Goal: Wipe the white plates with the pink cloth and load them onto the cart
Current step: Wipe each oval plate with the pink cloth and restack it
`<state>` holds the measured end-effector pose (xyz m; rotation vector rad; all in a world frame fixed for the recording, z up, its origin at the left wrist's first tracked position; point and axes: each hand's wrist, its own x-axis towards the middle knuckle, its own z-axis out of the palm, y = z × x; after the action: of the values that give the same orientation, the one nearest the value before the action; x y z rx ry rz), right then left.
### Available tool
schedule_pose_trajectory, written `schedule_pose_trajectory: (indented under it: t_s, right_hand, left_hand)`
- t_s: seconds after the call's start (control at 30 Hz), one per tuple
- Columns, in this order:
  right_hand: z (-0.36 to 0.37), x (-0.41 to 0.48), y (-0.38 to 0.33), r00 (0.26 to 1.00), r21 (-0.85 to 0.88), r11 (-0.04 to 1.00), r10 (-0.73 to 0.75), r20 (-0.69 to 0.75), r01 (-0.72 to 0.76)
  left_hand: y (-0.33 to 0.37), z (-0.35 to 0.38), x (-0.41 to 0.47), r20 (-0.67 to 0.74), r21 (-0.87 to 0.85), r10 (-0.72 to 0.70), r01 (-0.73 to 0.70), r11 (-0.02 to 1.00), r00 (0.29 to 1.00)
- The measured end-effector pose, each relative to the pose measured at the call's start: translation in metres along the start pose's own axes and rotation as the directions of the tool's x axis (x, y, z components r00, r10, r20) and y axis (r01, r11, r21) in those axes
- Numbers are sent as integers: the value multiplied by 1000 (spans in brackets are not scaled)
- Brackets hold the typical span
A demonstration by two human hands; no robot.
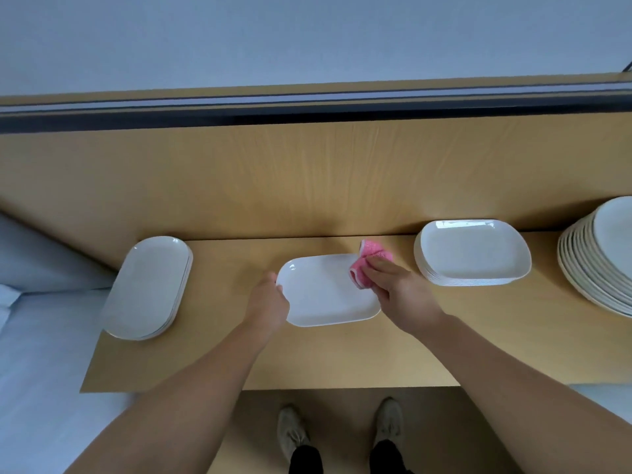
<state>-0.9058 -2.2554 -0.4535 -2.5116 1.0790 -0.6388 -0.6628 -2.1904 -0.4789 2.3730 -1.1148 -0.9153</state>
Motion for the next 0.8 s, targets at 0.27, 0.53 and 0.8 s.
schedule_pose_trajectory:
  t_s: [0.27, 0.53, 0.8]
  right_hand:
    - [32, 3, 0, 989, -28, 998, 65, 134, -61]
    - [65, 23, 6, 935, -187, 981, 20, 354, 50]
    - [73, 15, -3, 755, -429, 900, 337, 562, -83]
  left_hand:
    - [-14, 13, 8, 39, -35, -16, 17, 999, 999]
    - [-19, 6, 18, 85, 131, 27, -38, 991, 996]
    - [-18, 3, 26, 236, -59, 95, -83, 995, 967]
